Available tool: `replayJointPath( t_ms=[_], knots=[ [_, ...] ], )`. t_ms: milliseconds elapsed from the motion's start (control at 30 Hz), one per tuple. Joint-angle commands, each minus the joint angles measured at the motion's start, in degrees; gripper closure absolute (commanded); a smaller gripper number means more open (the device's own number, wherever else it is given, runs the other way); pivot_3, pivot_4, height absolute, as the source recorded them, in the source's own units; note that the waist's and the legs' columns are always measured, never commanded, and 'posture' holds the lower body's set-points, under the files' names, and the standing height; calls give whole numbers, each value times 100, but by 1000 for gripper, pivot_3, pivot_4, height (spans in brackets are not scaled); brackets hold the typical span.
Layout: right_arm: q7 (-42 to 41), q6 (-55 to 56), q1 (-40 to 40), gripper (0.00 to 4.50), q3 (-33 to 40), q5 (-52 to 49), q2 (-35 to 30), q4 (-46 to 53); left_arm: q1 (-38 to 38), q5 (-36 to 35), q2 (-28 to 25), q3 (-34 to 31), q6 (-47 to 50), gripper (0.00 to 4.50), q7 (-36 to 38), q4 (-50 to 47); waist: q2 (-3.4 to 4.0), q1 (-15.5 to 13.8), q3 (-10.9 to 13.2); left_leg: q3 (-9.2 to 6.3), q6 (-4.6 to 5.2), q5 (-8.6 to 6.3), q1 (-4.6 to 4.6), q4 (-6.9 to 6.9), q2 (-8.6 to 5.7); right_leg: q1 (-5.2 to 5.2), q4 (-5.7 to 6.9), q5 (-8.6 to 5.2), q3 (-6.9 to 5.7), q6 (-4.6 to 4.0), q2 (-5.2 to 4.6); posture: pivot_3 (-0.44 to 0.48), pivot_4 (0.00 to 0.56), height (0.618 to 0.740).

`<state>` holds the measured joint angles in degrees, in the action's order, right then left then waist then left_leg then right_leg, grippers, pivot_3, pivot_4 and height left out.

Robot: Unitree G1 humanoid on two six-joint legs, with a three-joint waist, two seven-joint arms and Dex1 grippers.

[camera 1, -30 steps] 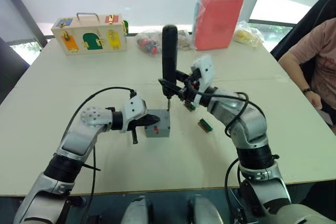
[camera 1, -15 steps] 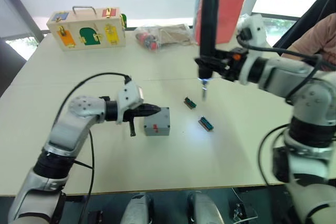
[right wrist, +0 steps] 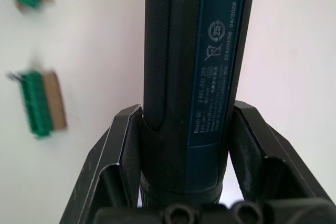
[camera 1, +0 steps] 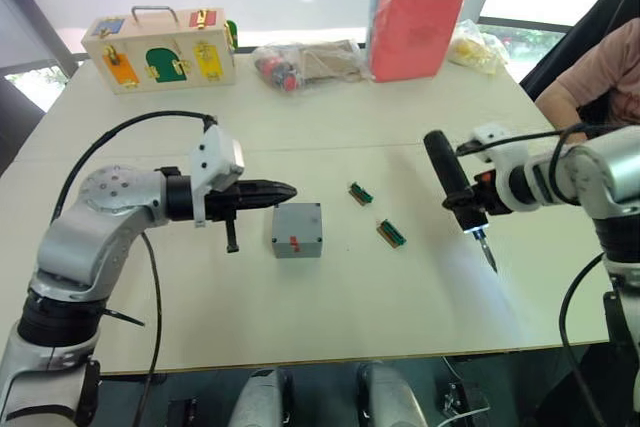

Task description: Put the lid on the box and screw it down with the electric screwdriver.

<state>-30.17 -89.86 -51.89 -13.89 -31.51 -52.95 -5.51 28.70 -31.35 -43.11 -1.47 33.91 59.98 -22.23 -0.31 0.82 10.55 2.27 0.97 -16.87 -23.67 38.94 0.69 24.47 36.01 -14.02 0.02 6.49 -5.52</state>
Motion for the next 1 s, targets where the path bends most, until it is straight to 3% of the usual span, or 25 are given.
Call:
replayJointPath(
  t_ms=[33, 233, 300, 333, 467, 500, 667, 800, 900, 1000],
  knots=[
    [-145, 66, -217, 2627, -130, 211, 34, -331, -36, -189, -95, -276, 87, 4500, -153, -302, 1, 0, 3, 0, 0, 0, -1, 1, -1, 0, 0, 0, 0, 0, 0, 0, 150, 730],
    [-358, 303, -123, 2627, -447, 440, 164, -638, -181, -336, -201, -330, 221, 4500, -313, -518, -1, 0, 6, -3, 0, 0, -2, 3, -1, 1, 2, 0, -1, 1, 4, 0, 150, 730],
    [-415, 339, -135, 1646, -441, 499, 192, -675, -226, -347, -238, -335, 236, 4500, -351, -548, -1, -1, 6, -4, -1, 0, -2, 5, -1, 0, 3, 1, -1, 1, 5, 0, 150, 730],
    [-446, 356, -146, 1546, -421, 521, 204, -689, -248, -360, -252, -339, 245, 4500, -370, -563, -2, -2, 6, -4, -1, 0, -2, 7, -1, 0, 3, 1, -1, 1, 4, 0, 150, 730],
    [-564, 490, -226, 135, -354, 596, 139, -572, -300, -363, -282, -324, 241, 4500, -429, -570, -2, -1, 5, -4, -1, 1, -2, 12, -2, -2, 5, 1, -1, 1, 5, 0, 150, 730],
    [-604, 646, -229, 22, -383, 666, 52, -459, -323, -366, -288, -330, 247, 4500, -446, -582, -2, -2, 5, -4, -1, 1, -2, 12, -2, -2, 4, 1, -1, 1, 5, 0, 150, 730],
    [-1030, 1678, -412, 22, -292, 929, -347, 284, -505, -113, -438, -421, 118, 4500, -543, -368, 2, -8, 9, -5, -1, 1, -4, 12, -4, 0, 4, 1, -1, 1, 4, 0, 150, 730],
    [-1310, 2137, -449, 22, 438, 517, 8, 913, -689, 236, -531, -482, -142, 4500, -657, 142, 1, 18, 9, -2, -1, 1, -1, 11, -2, 1, 6, 1, -1, 2, 6, 0, 150, 730],
    [-1366, 2619, -46, 588, 884, 256, 437, 1614, -884, 348, -516, -452, -270, 4500, -630, 320, -1, 4, 9, -11, -1, 1, 0, 9, 14, 1, 6, 1, -2, 2, 28, 0, 150, 730],
    [-1318, 3301, 703, 1544, 794, 350, 786, 2314, -1065, 674, -504, -305, -594, 4500, -631, 621, -6, -32, 7, -17, -2, 1, -3, 5, 18, 1, 6, 1, -6, 1, 32, 0, 150, 730]
  ],
)
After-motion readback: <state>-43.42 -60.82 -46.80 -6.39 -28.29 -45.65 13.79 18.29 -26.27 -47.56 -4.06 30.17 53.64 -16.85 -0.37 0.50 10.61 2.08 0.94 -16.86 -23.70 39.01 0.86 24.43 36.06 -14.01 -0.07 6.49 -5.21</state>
